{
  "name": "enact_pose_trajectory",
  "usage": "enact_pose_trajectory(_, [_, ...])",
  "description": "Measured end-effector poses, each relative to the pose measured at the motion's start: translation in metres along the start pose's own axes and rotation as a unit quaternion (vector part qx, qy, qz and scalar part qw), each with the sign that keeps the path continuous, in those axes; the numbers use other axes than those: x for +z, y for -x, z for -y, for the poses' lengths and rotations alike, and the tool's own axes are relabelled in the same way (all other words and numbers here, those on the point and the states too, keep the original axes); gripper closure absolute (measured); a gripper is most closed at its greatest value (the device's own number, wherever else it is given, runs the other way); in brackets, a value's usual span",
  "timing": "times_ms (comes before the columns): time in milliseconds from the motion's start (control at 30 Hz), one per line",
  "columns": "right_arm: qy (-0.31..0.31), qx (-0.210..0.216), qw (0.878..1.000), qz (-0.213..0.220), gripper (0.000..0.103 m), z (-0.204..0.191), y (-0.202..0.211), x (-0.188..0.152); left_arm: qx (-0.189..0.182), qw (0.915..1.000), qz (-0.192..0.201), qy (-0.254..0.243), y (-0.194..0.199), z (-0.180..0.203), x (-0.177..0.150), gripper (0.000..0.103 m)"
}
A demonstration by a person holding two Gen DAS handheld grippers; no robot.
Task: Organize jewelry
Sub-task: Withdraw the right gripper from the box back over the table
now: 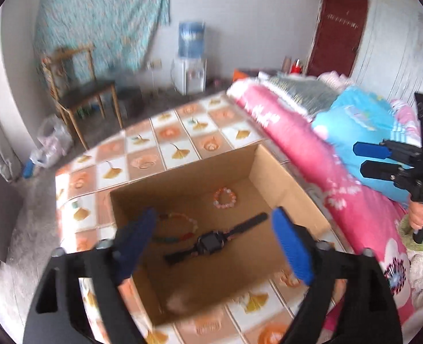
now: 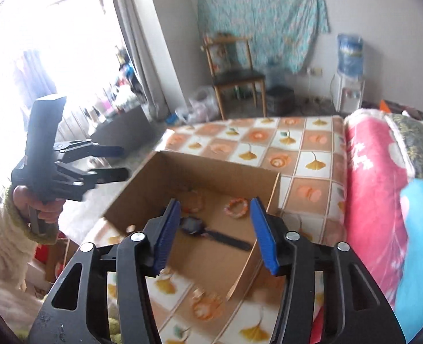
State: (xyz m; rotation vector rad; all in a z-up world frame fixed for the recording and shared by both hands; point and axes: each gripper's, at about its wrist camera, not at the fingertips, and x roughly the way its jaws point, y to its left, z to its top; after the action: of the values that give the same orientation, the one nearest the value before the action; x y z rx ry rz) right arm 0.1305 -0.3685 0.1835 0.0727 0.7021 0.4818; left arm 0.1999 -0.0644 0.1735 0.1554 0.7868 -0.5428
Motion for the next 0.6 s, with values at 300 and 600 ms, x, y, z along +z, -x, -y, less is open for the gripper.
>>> enact_pose_trajectory(300, [-0.059, -0.036, 0.997, -0.018, 0.045, -0.043, -0.004, -0.128, 0.061, 0.9981, 0.008, 0.005, 0.039, 0.035, -0.145, 0.006])
enact_pose_trajectory(600, [-0.088, -0.140, 0.979, -0.116, 0.039, -0.073, -0.098, -0.190, 0.106, 0.9885, -0.104, 0.027, -0.076, 0.035, -0.229, 0.006])
